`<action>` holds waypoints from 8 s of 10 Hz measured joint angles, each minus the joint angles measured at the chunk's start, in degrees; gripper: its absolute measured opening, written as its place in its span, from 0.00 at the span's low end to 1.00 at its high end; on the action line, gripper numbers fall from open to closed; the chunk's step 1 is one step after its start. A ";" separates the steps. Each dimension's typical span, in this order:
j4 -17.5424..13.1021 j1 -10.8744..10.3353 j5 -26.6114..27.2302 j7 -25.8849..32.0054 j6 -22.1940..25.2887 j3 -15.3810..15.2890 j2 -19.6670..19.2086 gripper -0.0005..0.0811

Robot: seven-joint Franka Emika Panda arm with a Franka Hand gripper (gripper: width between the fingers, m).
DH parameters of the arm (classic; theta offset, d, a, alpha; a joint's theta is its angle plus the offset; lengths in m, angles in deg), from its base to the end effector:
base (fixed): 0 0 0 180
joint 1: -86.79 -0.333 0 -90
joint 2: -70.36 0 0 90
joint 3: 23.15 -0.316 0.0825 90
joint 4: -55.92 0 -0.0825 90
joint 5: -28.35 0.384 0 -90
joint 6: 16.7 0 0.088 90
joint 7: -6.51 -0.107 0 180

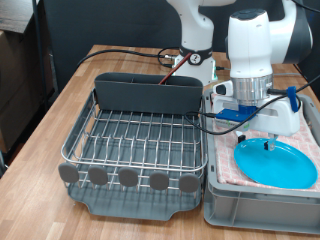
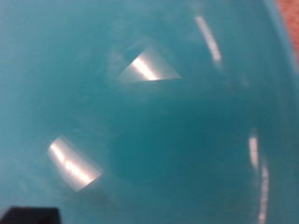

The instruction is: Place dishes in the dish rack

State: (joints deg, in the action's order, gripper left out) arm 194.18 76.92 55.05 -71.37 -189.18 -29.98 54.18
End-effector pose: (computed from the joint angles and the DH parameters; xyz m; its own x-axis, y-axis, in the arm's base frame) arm 0.5045 0.1182 0.2248 0.0645 -0.9839 -0.1665 -0.9562 -0.0133 -0.2923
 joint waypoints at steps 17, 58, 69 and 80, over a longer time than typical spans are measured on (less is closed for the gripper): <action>3.55 -7.40 -18.43 -12.31 4.79 11.57 8.58 0.04; -9.18 0.60 -86.12 19.18 45.63 27.20 26.07 0.03; -8.39 0.63 -87.82 14.11 33.17 30.59 15.00 0.03; -5.22 0.62 -84.21 9.83 25.10 30.68 11.64 0.03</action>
State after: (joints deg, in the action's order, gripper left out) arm 188.96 77.54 -29.16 -61.54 -164.08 0.70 65.82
